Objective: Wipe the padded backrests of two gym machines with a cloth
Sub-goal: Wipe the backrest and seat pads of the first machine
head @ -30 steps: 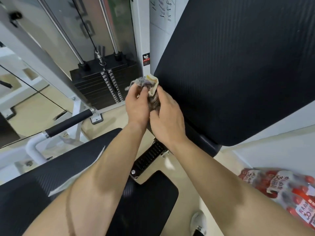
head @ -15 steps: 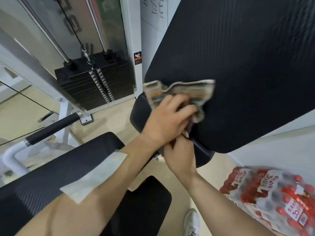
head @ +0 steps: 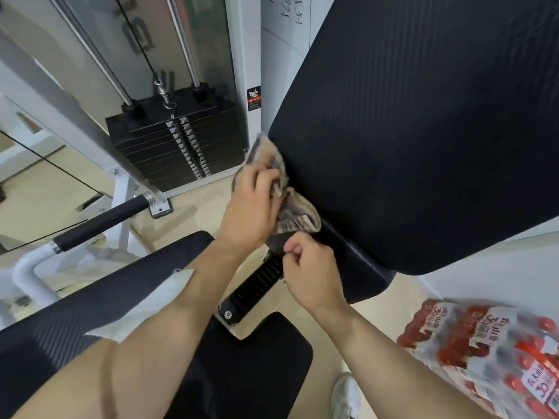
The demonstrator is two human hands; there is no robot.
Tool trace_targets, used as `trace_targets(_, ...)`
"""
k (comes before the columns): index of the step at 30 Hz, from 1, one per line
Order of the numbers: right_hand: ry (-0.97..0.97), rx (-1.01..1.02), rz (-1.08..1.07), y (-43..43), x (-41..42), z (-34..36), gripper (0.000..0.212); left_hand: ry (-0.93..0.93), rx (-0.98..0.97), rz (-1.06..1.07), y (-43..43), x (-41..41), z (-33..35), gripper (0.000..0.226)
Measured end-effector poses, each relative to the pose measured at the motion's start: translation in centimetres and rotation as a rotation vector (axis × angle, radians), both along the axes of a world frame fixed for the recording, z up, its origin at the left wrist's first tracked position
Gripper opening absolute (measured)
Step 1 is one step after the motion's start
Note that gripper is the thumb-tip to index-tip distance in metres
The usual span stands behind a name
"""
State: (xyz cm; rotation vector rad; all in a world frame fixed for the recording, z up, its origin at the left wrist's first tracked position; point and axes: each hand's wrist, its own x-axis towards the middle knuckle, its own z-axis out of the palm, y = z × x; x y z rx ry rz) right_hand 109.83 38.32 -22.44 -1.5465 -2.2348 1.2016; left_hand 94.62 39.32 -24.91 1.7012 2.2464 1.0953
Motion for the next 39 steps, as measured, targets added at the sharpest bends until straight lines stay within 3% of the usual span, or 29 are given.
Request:
trace_targets(3,0.014,-0.017,0.014,-0.7,-0.1,-0.6,0.014,-0.176,-0.113,0.197,0.0,-1.9,-0.7,0.021)
trace_targets(7,0.047,-0.029,0.024,-0.9,-0.4,-1.4,0.014,-0.390,-0.086,0.399,3.6,-2.5,-0.2,0.024)
trace_targets(10,0.065,-0.017,0.014,-0.9,0.1,-1.8,0.016,-0.576,-0.079,0.383,4.9,-1.7,0.1,0.020)
trace_targets(12,0.067,-0.031,-0.014,-0.9,0.8,-2.1,0.017,-0.505,-0.032,0.316,4.2,0.4,0.3,0.024)
trace_targets(14,0.070,-0.039,-0.052,-1.1,1.9,-2.1,0.017,-0.370,-0.037,0.258,2.5,2.9,0.1,0.042)
trace_targets(16,0.085,-0.041,-0.091,-1.4,3.0,-1.8,0.020,-0.366,-0.078,0.242,0.7,5.0,0.0,0.055)
trace_targets(21,0.055,-0.040,-0.151,-1.0,5.4,-1.1,0.024,-0.190,-0.137,-0.056,-3.8,10.0,-1.1,0.052)
trace_targets(24,0.002,-0.034,-0.177,-1.5,7.1,-1.7,0.023,-0.070,-0.125,-0.147,-4.4,8.9,-2.2,0.052)
trace_targets(29,0.006,-0.030,-0.223,-2.7,10.0,-2.4,0.023,-0.150,-0.132,-0.006,-2.9,7.9,-2.0,0.056)
trace_targets(33,0.099,-0.014,-0.379,-3.2,11.5,-2.0,0.026,-0.177,-0.117,0.076,-3.0,13.0,-1.4,0.057)
trace_targets(37,0.252,0.048,-0.743,-2.6,13.2,-2.1,0.017,-0.061,-0.100,-0.115,-5.4,18.5,-2.0,0.045)
trace_targets(39,0.419,-0.062,-0.720,-2.3,14.2,-2.3,0.030,-0.029,-0.101,-0.196,-5.9,20.3,-2.2,0.043)
